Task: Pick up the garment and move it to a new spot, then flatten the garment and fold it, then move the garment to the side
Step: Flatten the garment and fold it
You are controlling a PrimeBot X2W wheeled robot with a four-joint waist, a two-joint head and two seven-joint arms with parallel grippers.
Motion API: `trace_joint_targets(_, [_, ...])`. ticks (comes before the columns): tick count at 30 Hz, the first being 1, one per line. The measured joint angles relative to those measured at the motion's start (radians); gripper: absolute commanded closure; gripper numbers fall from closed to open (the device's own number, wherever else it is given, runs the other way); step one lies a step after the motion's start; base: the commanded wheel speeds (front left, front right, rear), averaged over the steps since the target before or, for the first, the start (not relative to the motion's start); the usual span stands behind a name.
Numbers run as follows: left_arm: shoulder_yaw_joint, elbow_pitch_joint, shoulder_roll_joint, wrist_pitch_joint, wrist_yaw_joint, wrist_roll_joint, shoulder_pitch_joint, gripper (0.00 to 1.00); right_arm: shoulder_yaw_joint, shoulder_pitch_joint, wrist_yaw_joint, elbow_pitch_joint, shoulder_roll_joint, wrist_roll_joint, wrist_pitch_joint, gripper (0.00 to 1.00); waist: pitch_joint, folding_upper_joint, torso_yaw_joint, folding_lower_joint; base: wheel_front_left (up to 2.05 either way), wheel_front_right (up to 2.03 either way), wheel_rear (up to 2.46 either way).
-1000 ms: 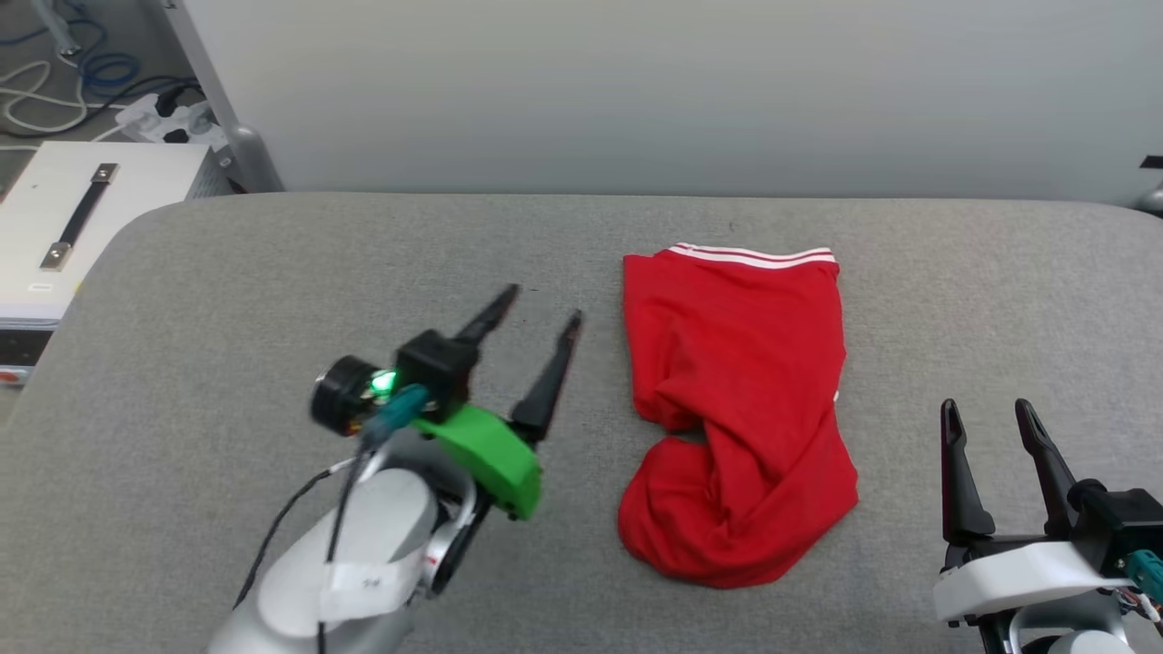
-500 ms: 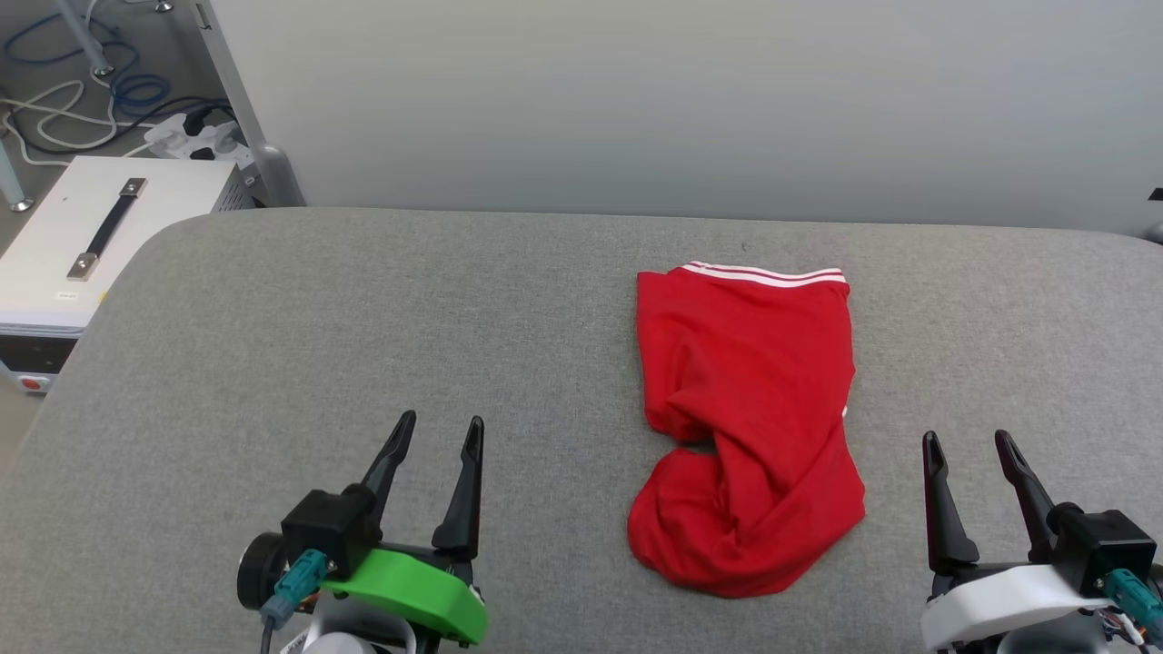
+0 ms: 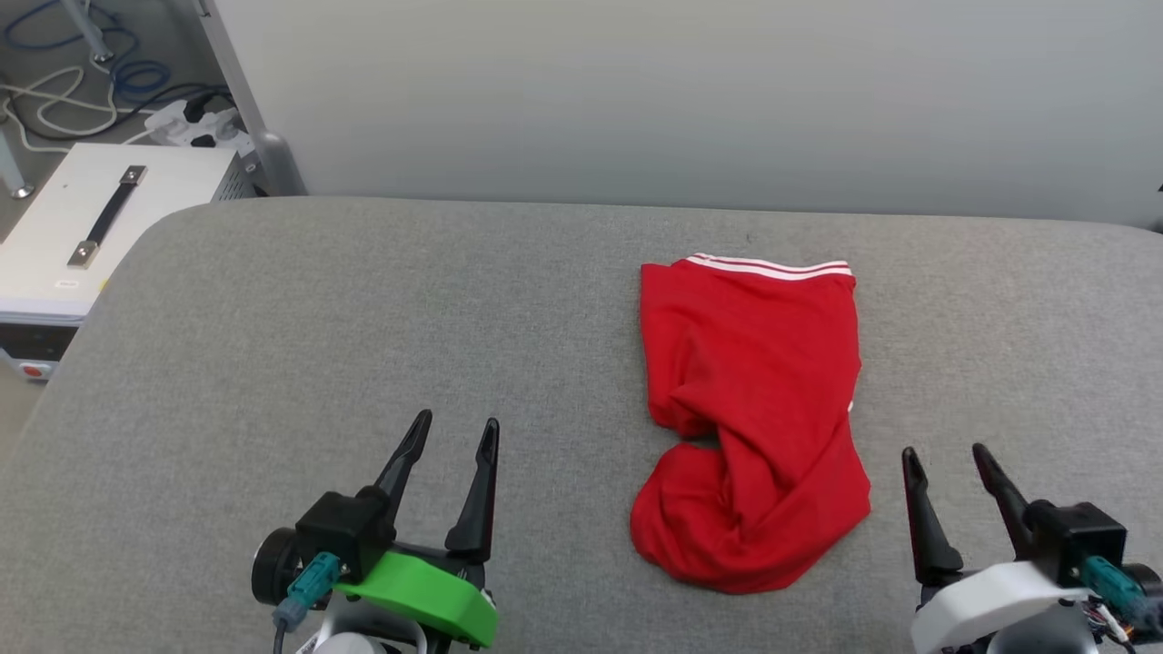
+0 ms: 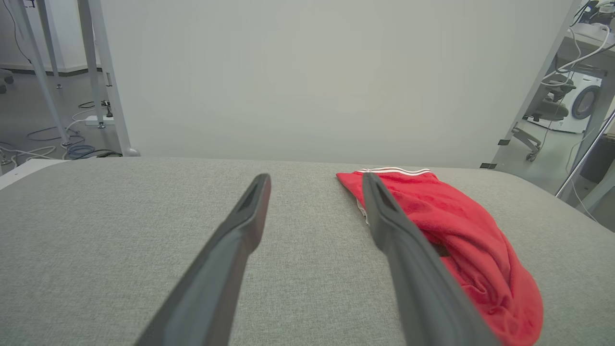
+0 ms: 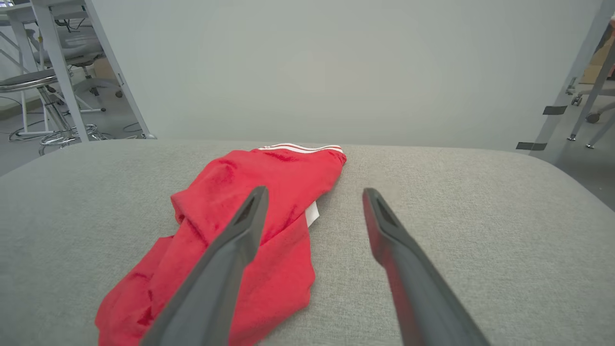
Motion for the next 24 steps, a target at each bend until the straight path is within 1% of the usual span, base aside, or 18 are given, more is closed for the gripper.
trace_joint_targets(3, [0.005, 0.001, -0.009, 0.000, -0.005, 0.003, -0.002, 0.00, 0.015, -0.010, 0.000, -0.002, -0.021, 0.004, 0.110, 0.00, 0.016, 0.0000, 0.009, 0.0000, 0.00, 0.00, 0.00])
trace_joint_targets(5, [0.008, 0.003, -0.012, 0.000, -0.013, 0.007, -0.006, 0.00, 0.035, -0.040, 0.000, -0.007, -0.055, 0.016, 0.207, 0.00, 0.030, 0.0000, 0.018, 0.0000, 0.00, 0.00, 0.00])
trace_joint_targets(7, [0.007, 0.005, -0.018, 0.000, -0.016, 0.009, -0.013, 0.00, 0.050, -0.081, 0.000, -0.013, -0.084, 0.051, 0.307, 0.00, 0.043, 0.0000, 0.028, 0.0000, 0.00, 0.00, 0.00])
trace_joint_targets(10, [0.006, 0.006, -0.029, 0.000, -0.021, 0.010, -0.031, 0.00, 0.082, -0.158, 0.000, -0.011, -0.148, 0.099, 0.500, 0.00, 0.067, 0.0000, 0.045, 0.0000, 0.00, 0.00, 0.00])
trace_joint_targets(13, [0.004, 0.009, -0.034, 0.000, -0.023, 0.016, -0.053, 0.00, 0.100, -0.250, 0.000, 0.015, -0.200, 0.176, 0.734, 0.00, 0.094, 0.0000, 0.067, 0.0000, 0.00, 0.00, 0.00])
trace_joint_targets(14, [0.004, 0.009, -0.035, 0.000, -0.023, 0.016, -0.057, 0.00, 0.104, -0.268, 0.000, 0.021, -0.208, 0.193, 0.779, 0.00, 0.099, 0.0000, 0.072, 0.0000, 0.00, 0.00, 0.00])
trace_joint_targets(16, [0.000, 0.012, -0.036, 0.000, -0.025, 0.016, -0.068, 0.00, 0.105, -0.332, 0.000, 0.044, -0.219, 0.249, 0.921, 0.00, 0.116, 0.0000, 0.093, 0.0000, 0.00, 0.00, 0.00])
trace_joint_targets(20, [-0.007, 0.014, -0.038, 0.000, -0.026, 0.016, -0.086, 0.00, 0.100, -0.440, 0.000, 0.097, -0.237, 0.272, 1.080, 0.00, 0.148, 0.0000, 0.129, 0.0000, 0.00, 0.00, 0.00])
trace_joint_targets(24, [-0.022, 0.015, -0.040, 0.000, -0.026, 0.016, -0.100, 0.00, 0.076, -0.512, 0.000, 0.165, -0.226, 0.273, 1.167, 0.00, 0.176, 0.0000, 0.164, 0.0000, 0.00, 0.00, 0.00])
